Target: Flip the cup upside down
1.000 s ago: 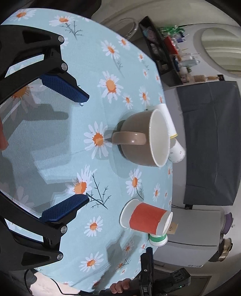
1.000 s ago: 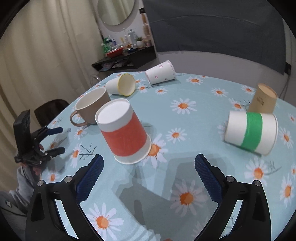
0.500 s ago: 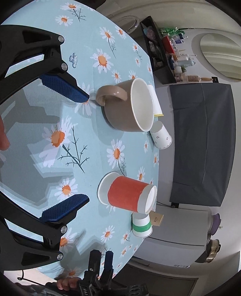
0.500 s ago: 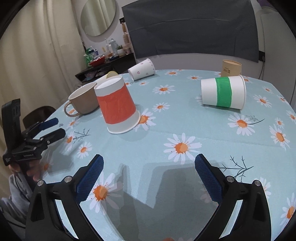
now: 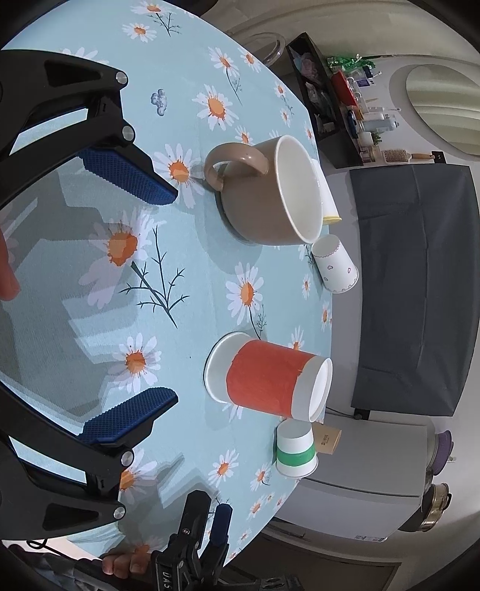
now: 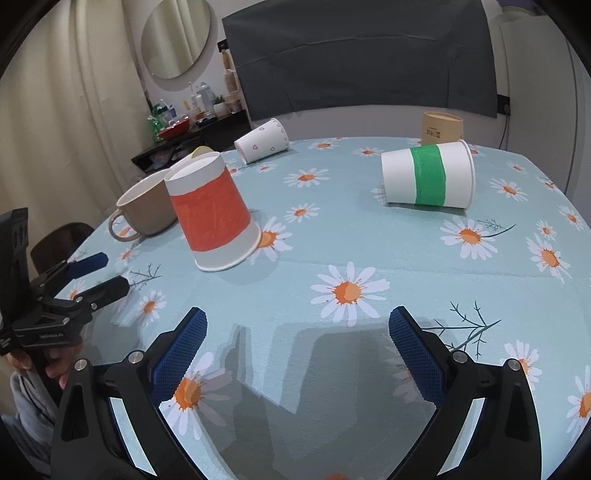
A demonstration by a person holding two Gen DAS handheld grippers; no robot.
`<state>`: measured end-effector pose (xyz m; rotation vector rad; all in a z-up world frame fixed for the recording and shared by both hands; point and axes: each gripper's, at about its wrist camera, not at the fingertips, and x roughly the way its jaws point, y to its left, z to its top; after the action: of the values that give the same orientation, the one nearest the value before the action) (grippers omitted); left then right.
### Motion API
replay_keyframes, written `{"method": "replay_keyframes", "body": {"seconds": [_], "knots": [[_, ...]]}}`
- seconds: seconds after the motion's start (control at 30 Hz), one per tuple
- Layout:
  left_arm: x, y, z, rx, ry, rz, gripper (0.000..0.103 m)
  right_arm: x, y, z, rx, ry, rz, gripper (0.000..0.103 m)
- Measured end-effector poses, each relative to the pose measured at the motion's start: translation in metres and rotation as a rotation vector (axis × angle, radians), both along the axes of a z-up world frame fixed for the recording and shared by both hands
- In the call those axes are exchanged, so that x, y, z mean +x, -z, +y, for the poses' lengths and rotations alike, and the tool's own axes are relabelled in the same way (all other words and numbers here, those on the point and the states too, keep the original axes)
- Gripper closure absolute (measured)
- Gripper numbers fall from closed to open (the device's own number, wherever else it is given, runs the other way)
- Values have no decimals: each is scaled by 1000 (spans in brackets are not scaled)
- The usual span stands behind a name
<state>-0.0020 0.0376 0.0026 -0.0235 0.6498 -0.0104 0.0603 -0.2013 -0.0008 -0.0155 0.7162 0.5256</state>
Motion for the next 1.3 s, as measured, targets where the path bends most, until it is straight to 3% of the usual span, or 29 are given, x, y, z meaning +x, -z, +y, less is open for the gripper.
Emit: {"method": "replay_keyframes", "body": {"seconds": [0.47, 1.3], "knots": [[-9, -3, -4, 19, 16, -51, 6, -8, -2, 4, -43, 39, -53, 8], [-1, 1, -3, -12, 36, -10, 6, -12, -3, 3, -38, 29, -68, 8]]}}
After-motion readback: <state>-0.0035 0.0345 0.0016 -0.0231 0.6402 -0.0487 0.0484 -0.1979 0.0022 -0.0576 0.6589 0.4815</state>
